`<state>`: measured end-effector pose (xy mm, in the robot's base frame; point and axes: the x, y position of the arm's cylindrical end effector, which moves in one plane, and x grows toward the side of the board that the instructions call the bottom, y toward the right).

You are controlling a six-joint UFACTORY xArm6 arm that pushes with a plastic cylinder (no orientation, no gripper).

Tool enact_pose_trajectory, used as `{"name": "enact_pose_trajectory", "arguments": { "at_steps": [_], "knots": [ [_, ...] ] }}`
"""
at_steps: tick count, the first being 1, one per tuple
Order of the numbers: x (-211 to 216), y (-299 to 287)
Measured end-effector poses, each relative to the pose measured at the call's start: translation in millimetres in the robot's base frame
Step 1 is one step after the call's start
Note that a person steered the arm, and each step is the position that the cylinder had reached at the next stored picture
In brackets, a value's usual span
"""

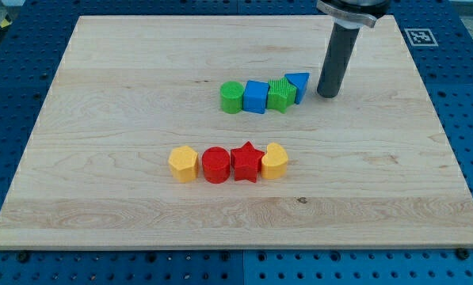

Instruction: Move your arm above the blue triangle

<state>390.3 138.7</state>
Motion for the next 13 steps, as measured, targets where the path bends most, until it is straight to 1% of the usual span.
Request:
{"name": "enact_pose_trajectory", "arguments": {
  "at_steps": [3,5,7,8,9,10,11,12,13],
  "knots": [
    [2,-16],
    [2,-11],
    [-2,20],
    [-11,37],
    [-24,40],
    [-38,34],
    [-45,3],
    [-46,-41],
    [-46,-67]
  ]
}}
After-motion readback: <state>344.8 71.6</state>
